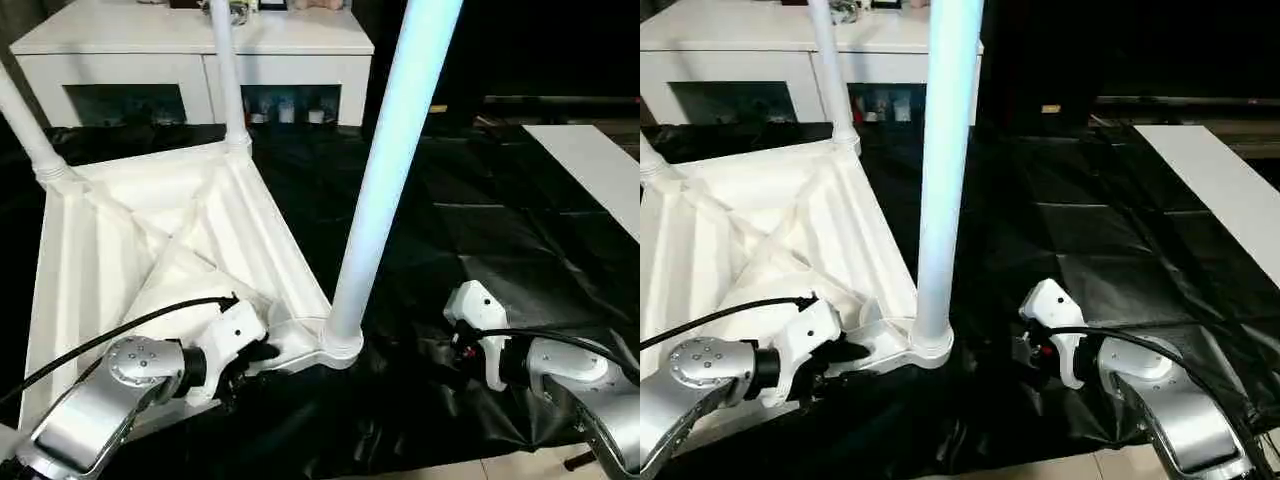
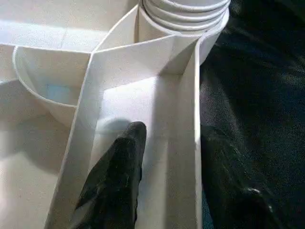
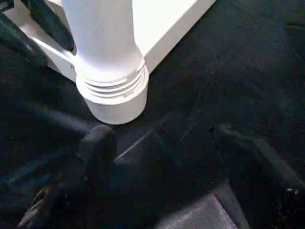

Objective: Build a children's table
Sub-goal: Rotate leg to tighten

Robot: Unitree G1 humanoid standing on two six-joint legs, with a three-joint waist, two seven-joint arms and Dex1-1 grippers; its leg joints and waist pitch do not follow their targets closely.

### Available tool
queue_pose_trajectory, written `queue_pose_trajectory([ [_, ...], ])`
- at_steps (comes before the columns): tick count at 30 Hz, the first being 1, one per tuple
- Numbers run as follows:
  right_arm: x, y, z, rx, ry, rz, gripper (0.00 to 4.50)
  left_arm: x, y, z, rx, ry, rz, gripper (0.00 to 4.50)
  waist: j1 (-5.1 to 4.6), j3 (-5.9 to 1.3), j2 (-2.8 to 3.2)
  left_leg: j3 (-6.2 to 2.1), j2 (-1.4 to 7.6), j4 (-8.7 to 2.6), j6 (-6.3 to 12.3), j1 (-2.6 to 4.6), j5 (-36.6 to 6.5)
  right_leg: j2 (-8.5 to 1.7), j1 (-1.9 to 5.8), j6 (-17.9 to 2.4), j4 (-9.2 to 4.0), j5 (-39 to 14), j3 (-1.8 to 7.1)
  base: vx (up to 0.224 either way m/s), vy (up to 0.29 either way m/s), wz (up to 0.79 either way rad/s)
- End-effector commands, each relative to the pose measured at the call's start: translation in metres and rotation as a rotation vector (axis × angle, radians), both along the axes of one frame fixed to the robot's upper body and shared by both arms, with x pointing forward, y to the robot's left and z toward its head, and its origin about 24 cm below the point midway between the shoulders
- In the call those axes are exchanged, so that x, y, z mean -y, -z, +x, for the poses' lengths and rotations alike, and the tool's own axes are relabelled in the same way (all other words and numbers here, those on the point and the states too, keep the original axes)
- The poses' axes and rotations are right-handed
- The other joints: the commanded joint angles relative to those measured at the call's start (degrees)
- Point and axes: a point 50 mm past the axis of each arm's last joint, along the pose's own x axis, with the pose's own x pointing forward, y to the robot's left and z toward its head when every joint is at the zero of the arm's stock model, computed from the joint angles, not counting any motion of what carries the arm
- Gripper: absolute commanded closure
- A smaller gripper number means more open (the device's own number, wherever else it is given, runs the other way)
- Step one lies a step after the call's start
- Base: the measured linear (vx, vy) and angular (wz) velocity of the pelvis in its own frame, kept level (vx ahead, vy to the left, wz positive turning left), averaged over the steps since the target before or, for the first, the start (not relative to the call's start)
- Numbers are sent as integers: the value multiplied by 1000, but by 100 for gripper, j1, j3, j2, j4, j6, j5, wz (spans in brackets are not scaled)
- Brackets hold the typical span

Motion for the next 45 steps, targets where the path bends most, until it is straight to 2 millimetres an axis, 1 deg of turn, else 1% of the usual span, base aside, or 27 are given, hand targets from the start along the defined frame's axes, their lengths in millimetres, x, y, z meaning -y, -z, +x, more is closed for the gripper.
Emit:
queue_pose_trajectory([
  [1,0,-3,2,20,-4,-3,92,-5,5,-5,-39,-11,40,272,5,-222,3,-144,405,-562,216,-3,-809,-491,112,-1341,-450,-712,302,0,0,0],
  [3,0,-3,3,22,-3,-4,92,-6,5,-8,-60,2,48,288,1,-226,2,-142,403,-559,279,-18,-659,-489,124,-1381,-434,-520,296,0,0,0],
  [6,1,-3,3,23,-2,-5,92,-6,5,-10,-69,5,52,312,4,-224,-1,-132,400,-551,320,-9,-614,-491,121,-1408,-437,-499,298,0,0,0],
  [14,0,-2,4,26,1,-6,92,-10,5,-15,-90,-3,85,371,4,-203,4,-131,411,-572,293,0,-763,-487,112,-1420,-455,-701,299,0,0,0],
  [18,-1,-2,5,31,5,0,92,-9,2,-6,-7,-21,66,410,-1,-197,3,-132,411,-581,257,2,-865,-489,107,-1382,-470,-822,304,0,0,0],
  [19,-1,-2,5,33,9,5,92,-7,0,-2,33,-21,49,410,-6,-198,-18,-130,411,-582,257,-5,-864,-488,110,-1363,-477,-835,307,0,0,0],
  [21,-2,-1,6,34,15,13,92,-4,-1,3,83,-11,39,425,6,-204,-6,-128,416,-576,249,8,-871,-495,102,-1352,-477,-849,311,0,0,0],
  [22,-4,-1,7,37,22,22,92,-3,-1,7,118,-5,30,430,2,-196,-25,-129,412,-579,268,-5,-870,-494,103,-1317,-497,-898,314,0,0,0],
  [23,-5,-1,8,40,32,33,92,-1,-2,9,142,7,8,430,1,-205,-12,-125,413,-579,239,4,-896,-497,97,-1316,-486,-926,315,0,0,0],
  [24,-6,-1,9,42,39,44,92,1,-3,11,161,17,-14,445,4,-198,-16,-128,410,-584,241,-2,-896,-496,94,-1296,-500,-954,315,0,0,0],
  [25,-6,-1,9,42,41,45,92,1,-3,11,163,15,-19,445,1,-203,-26,-124,410,-584,215,3,-927,-496,93,-1278,-492,-995,315,0,0,0],
  [26,-8,-1,12,46,51,60,92,3,-4,18,182,2,-67,445,-10,-202,-74,-119,409,-584,217,-2,-906,-499,96,-1262,-496,-1041,317,0,0,0],
  [28,-10,-3,18,66,66,71,92,4,-4,26,192,-3,-89,445,5,-208,-60,-113,407,-575,217,7,-821,-502,86,-1256,-491,-1024,317,0,0,0],
  [30,-12,-5,25,86,85,92,92,4,-4,32,194,1,-92,445,-2,-217,-80,-98,394,-569,226,11,-725,-501,70,-1251,-489,-1018,313,0,0,0],
  [31,-14,-7,29,94,94,109,92,4,-5,35,191,9,-89,445,4,-224,-79,-93,390,-562,218,14,-678,-505,73,-1251,-482,-981,315,0,0,0],
  [32,-16,-11,33,104,101,133,92,4,-6,38,191,22,-90,445,7,-238,-108,-90,399,-555,227,14,-597,-508,84,-1251,-468,-882,314,0,0,0],
  [33,-17,-12,35,109,102,143,75,4,-7,39,191,30,-90,449,17,-264,-87,-86,396,-543,292,4,-344,-497,87,-1297,-414,-461,303,0,0,0],
  [34,-19,-15,39,118,105,161,58,4,-8,41,185,49,-91,450,23,-271,-86,-77,392,-538,314,1,-314,-494,87,-1312,-407,-343,301,0,0,0],
  [35,-22,-19,43,128,104,181,58,5,-10,42,182,73,-91,450,29,-275,-92,-70,383,-524,377,-27,-94,-481,93,-1349,-364,18,295,0,0,0],
  [36,-22,-20,44,131,103,187,55,5,-11,43,183,80,-91,450,39,-290,-90,-66,385,-512,419,-24,3,-477,94,-1368,-345,196,296,0,0,0],
  [37,-24,-23,46,131,87,199,55,5,-14,44,182,92,-96,450,51,-281,-73,-53,387,-505,483,-19,73,-469,66,-1438,-329,440,290,0,0,0],
  [38,-26,-25,47,131,71,205,45,5,-15,45,183,102,-97,450,42,-221,-91,-48,383,-521,516,-38,32,-465,44,-1455,-339,458,288,0,0,0],
  [40,-28,-26,48,130,52,209,19,5,-17,46,185,114,-98,450,59,-232,-74,-49,402,-514,574,-42,83,-469,52,-1491,-306,629,282,0,0,0],
  [41,-30,-26,50,129,34,195,19,5,-17,46,181,126,-98,450,56,-166,-85,-35,408,-538,560,-46,-69,-456,18,-1480,-334,450,277,0,0,0],
  [42,-31,-25,52,132,22,181,10,5,-18,47,181,136,-96,450,48,-142,-90,-27,412,-560,488,-34,-312,-464,10,-1475,-362,125,276,0,0,0],
  [44,-32,-23,56,137,11,150,5,5,-19,49,185,144,-93,450,49,-101,-104,1,423,-577,330,-6,-566,-475,-20,-1458,-401,-268,290,0,0,0],
  [45,-33,-23,58,139,1,138,5,5,-19,49,189,148,-88,450,51,-83,-111,5,434,-590,263,-10,-604,-479,-21,-1428,-408,-374,298,0,0,0],
])
